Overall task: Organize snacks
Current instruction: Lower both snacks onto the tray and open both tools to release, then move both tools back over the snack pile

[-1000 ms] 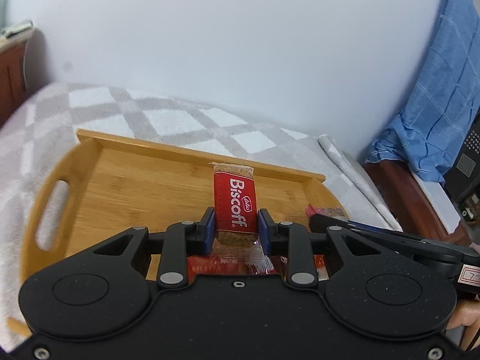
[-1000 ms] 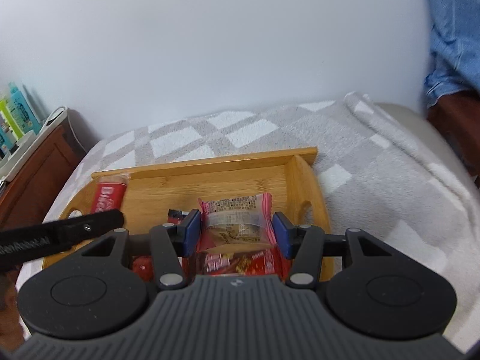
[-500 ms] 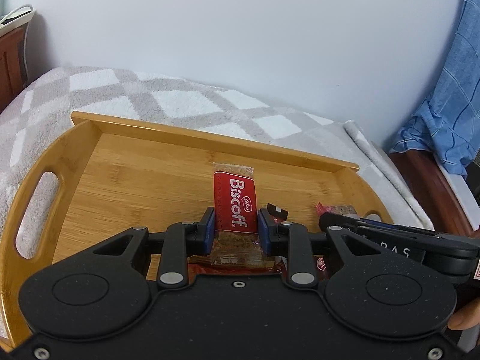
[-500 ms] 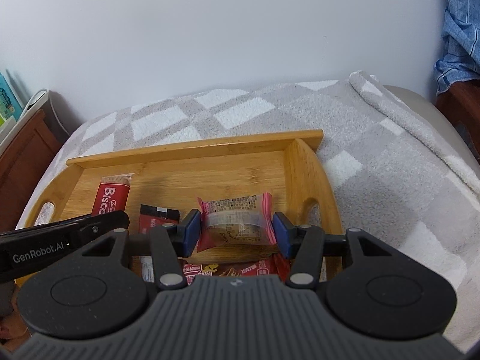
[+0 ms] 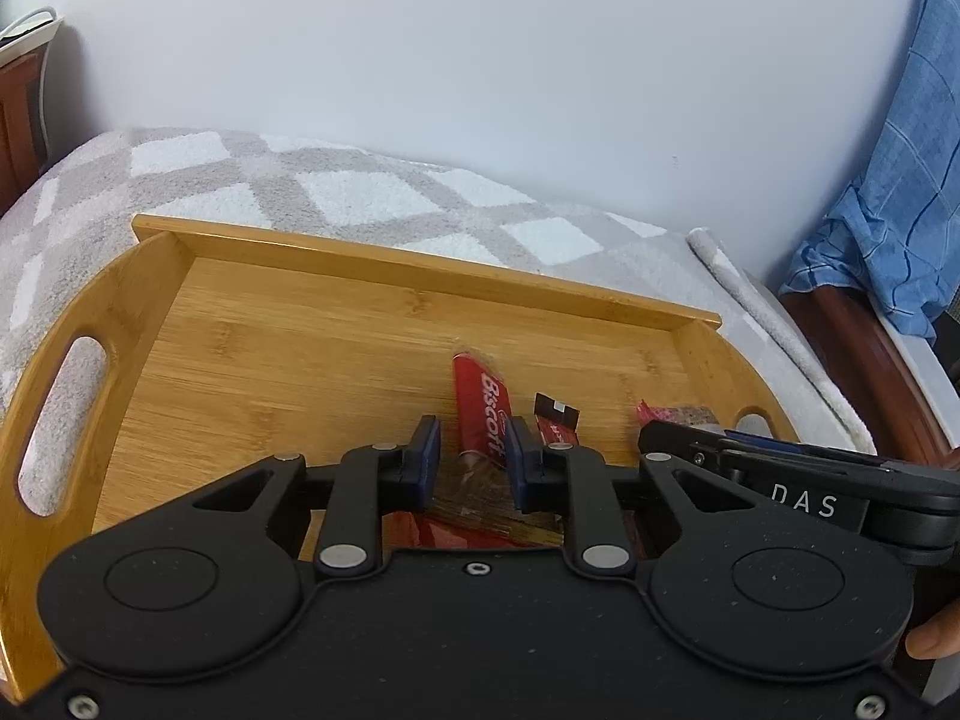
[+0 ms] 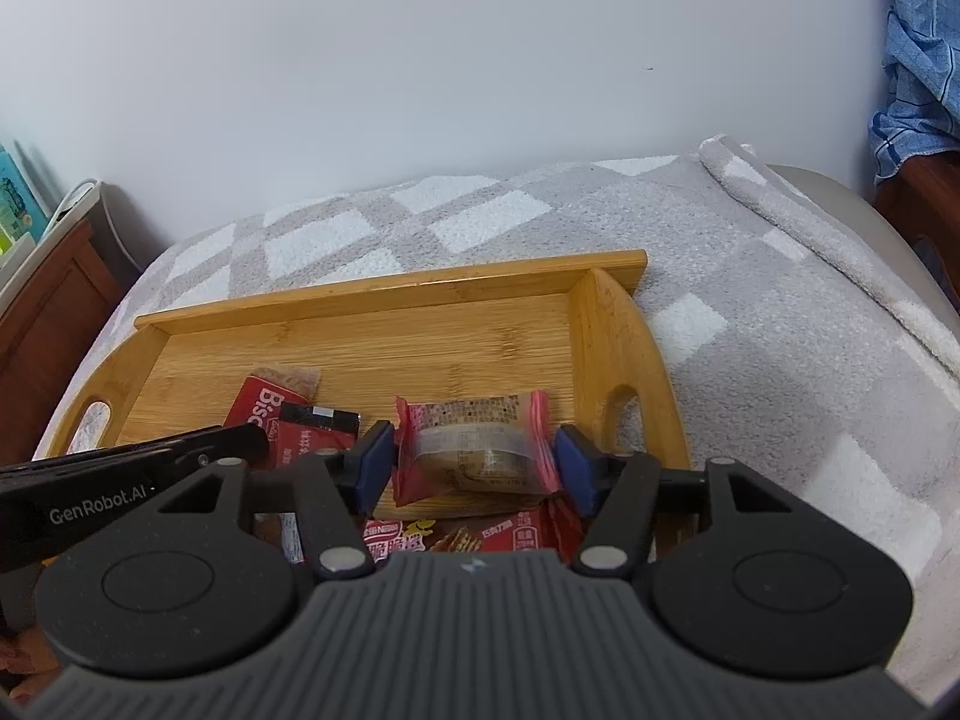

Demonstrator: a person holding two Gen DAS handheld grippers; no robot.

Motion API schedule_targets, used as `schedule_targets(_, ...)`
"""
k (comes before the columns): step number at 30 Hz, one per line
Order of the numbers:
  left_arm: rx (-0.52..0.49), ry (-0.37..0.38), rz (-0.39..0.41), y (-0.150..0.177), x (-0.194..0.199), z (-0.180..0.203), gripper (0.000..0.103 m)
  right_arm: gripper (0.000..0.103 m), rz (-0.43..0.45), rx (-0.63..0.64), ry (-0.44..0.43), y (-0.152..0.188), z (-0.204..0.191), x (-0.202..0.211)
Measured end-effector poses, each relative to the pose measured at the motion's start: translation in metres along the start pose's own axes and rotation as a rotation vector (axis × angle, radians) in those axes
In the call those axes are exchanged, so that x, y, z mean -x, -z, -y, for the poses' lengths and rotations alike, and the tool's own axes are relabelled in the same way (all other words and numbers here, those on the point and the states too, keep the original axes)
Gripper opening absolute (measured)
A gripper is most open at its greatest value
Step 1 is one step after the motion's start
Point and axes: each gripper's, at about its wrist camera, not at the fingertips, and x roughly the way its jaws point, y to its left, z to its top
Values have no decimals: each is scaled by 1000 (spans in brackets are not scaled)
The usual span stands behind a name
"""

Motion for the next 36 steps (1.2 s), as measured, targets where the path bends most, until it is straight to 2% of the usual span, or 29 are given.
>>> schedule_targets(2,-9,-5,8,1,4,2,22,72,3,-8,-6,0,0,2)
schedule_targets(9,-30,-9,20,5,24,3,45,80,23,-10,-11,1,-1,18)
schedule_targets(13,-26,-17,27,8,39,1,49,85,46,-4,-24,-1,-4,32)
schedule_targets(18,-40,-24,48,14,64,1,61,88,76,3,-36,3,-9,53)
schedule_targets(27,-98,-51,121,40,120,5,79,92,140,53,-34,38,-22,93)
schedule_targets(36,-153,-79,182,76,172,6,89,103,202,87,-47,82,-29,133)
